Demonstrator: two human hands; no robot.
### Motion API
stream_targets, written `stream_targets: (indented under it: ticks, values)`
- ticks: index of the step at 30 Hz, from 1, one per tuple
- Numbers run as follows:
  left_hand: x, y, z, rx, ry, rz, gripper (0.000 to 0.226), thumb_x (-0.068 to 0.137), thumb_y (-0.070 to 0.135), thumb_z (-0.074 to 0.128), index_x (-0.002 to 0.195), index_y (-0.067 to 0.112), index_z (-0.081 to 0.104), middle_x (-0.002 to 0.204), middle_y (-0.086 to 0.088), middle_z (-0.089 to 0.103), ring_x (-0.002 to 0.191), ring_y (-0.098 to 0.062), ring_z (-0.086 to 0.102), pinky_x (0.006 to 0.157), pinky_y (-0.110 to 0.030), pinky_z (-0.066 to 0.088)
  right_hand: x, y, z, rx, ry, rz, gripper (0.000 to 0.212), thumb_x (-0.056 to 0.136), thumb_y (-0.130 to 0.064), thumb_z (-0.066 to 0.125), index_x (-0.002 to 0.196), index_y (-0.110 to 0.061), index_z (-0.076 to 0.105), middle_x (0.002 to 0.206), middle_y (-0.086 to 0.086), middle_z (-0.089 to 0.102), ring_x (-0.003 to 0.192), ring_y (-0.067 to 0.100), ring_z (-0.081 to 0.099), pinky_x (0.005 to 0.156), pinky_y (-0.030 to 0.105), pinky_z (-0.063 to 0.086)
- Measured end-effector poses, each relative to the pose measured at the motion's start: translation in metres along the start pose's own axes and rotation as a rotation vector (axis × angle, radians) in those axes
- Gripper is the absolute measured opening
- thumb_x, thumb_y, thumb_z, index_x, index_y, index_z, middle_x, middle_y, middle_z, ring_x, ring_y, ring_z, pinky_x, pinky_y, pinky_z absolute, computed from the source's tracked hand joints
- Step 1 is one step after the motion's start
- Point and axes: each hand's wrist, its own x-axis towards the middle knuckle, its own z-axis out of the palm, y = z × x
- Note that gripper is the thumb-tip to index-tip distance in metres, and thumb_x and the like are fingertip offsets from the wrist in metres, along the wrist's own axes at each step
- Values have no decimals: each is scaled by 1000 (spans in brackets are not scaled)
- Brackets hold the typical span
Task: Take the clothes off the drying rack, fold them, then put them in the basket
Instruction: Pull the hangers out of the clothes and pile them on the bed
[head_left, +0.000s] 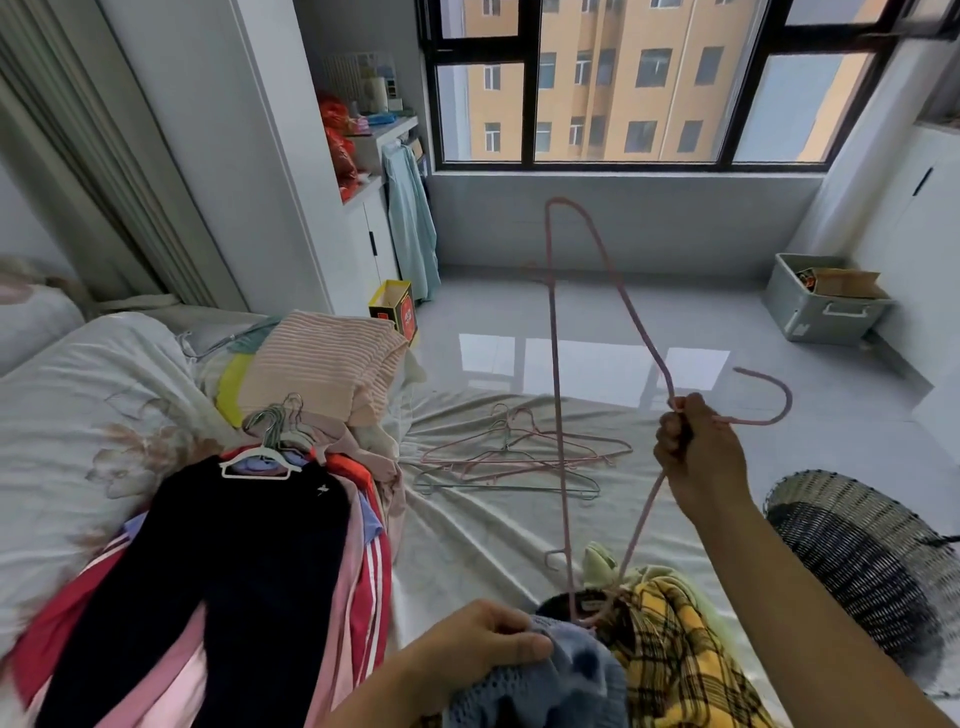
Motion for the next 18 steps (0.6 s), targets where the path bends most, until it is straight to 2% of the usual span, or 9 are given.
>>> stream_targets:
  ticks: [3,5,7,9,10,12,15,17,18]
  values:
    - [-11,19,20,-162,-211,76,9,77,28,74,79,20,74,80,4,70,78,-8,65,78,-22,51,3,-8,-5,-176,-6,-52,30,102,-20,36,76,-14,49,42,-8,45,37,3,32,35,14,23]
    - [-16,38,23,-290,-250,172,18,71,29,79,81,15,73,80,0,70,75,-11,66,74,-22,53,2,-8,-9,-305,-11,-73,29,101,-20,38,76,-14,51,43,-8,47,37,2,35,36,13,27]
    - [-13,57,21,-397,-195,269,18,68,29,81,76,14,74,76,-3,71,70,-12,67,68,-23,55,0,-7,-11,-375,-22,-59,28,100,-20,40,76,-14,54,46,-7,48,40,3,37,39,14,28]
    - [2,72,13,-446,-42,273,19,74,28,76,80,11,73,79,-7,70,72,-17,66,68,-27,56,-2,-4,-13,-414,-34,-25,28,100,-21,41,76,-14,55,51,-2,48,42,5,38,41,15,29]
    - [13,75,8,-376,49,262,25,77,31,71,89,9,71,84,-8,69,75,-18,65,70,-27,55,-2,-2,-13,-436,-38,-13,29,100,-21,41,76,-14,55,53,-1,47,42,5,38,42,16,30]
    - [36,66,-4,-67,257,220,39,83,35,63,110,8,61,98,-9,63,83,-17,59,72,-26,49,-3,6,-14,-492,-56,-15,30,100,-21,41,74,-13,55,52,-1,46,42,6,37,42,16,29]
    - [61,32,-25,307,624,196,39,90,26,59,123,7,51,110,-7,53,93,-16,53,78,-24,43,-2,29,-17,-645,-119,-40,31,100,-16,41,71,-12,53,48,-3,46,39,4,36,43,16,29]
    - [65,13,-37,483,761,301,43,87,22,64,124,5,49,115,-10,49,104,-22,52,87,-28,43,-3,51,-19,-773,-179,-52,31,99,-13,41,70,-12,52,51,1,47,37,2,38,46,17,32]
    - [67,6,-42,629,822,387,49,84,21,67,125,3,47,118,-14,49,110,-27,50,93,-35,43,-5,62,-20,-836,-220,-48,31,99,-14,42,70,-13,51,52,2,48,37,1,39,46,16,32]
